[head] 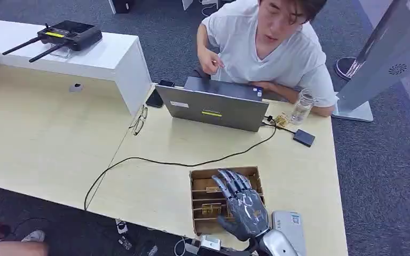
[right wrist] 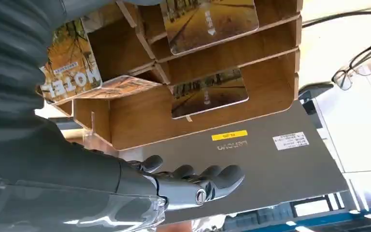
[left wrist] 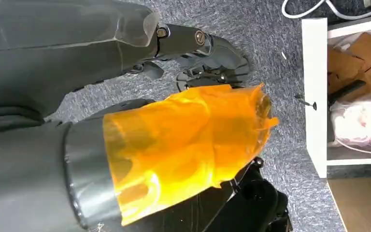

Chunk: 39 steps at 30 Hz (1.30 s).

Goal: Pass the card to the sensor for recognition and then transmit it.

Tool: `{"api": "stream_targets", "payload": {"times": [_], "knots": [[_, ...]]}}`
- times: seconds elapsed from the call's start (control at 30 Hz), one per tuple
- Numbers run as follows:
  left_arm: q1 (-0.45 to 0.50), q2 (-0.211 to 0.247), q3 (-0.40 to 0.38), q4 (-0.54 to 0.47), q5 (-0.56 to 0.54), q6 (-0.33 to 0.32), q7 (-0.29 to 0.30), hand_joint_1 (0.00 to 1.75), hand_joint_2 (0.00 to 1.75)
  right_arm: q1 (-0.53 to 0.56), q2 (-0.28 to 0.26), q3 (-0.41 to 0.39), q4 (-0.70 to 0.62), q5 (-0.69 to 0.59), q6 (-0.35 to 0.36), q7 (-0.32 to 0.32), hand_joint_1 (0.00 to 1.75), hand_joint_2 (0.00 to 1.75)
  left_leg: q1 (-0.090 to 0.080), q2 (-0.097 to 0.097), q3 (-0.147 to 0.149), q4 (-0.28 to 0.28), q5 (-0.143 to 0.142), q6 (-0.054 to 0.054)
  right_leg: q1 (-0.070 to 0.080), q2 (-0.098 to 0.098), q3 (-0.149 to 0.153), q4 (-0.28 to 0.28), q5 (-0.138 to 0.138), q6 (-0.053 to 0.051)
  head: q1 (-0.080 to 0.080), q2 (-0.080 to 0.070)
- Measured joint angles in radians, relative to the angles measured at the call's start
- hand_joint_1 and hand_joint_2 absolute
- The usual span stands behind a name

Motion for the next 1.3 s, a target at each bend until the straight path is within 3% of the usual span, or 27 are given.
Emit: {"api": "stream_targets", "payload": {"times": [0.5,1.07,1.13,1.17,1.2,1.23,1.3], "knots": [[-0.005,0.000,-0.012,0.000,0.005,-0.001,0.000,0.00,0.00,-0.029,0.006,0.018,-0.016,-0.010,0.024,0.003,0.00,1.75,0.000,0.000,0.000,0.000,0.000,0.000,0.000,0.000,0.000,0.000,0.000,0.000,0.000,0.000],[-0.012,-0.003,-0.038,0.000,-0.008,-0.023,0.005,0.00,0.00,-0.059,0.006,0.050,0.028,-0.018,0.056,0.012,0.16,1.75,0.000,0.000,0.000,0.000,0.000,0.000,0.000,0.000,0.000,0.000,0.000,0.000,0.000,0.000],[-0.012,-0.003,-0.040,0.000,-0.011,-0.027,0.009,0.00,0.00,-0.063,0.006,0.053,0.033,-0.017,0.062,0.019,0.70,1.75,0.000,0.000,0.000,0.000,0.000,0.000,0.000,0.000,0.000,0.000,0.000,0.000,0.000,0.000],[-0.012,-0.003,-0.041,0.000,-0.012,-0.030,0.012,0.00,0.00,-0.064,0.006,0.054,0.035,-0.016,0.063,0.021,0.70,1.75,0.000,0.000,0.000,0.000,0.000,0.000,0.000,0.000,0.000,0.000,0.000,0.000,0.000,0.000],[-0.012,-0.003,-0.042,0.000,-0.013,-0.031,0.012,0.00,0.00,-0.065,0.006,0.055,0.035,-0.016,0.065,0.023,1.08,1.75,0.000,0.000,0.000,0.000,0.000,0.000,0.000,0.000,0.000,0.000,0.000,0.000,0.000,0.000],[-0.012,-0.003,-0.043,0.000,-0.015,-0.032,0.013,0.00,0.00,-0.066,0.006,0.057,0.037,-0.014,0.066,0.027,1.26,1.75,0.000,0.000,0.000,0.000,0.000,0.000,0.000,0.000,0.000,0.000,0.000,0.000,0.000,0.000],[-0.012,-0.003,-0.046,0.000,-0.015,-0.032,0.014,0.00,0.00,-0.066,0.006,0.058,0.040,-0.013,0.068,0.030,1.34,1.75,0.000,0.000,0.000,0.000,0.000,0.000,0.000,0.000,0.000,0.000,0.000,0.000,0.000,0.000]]}}
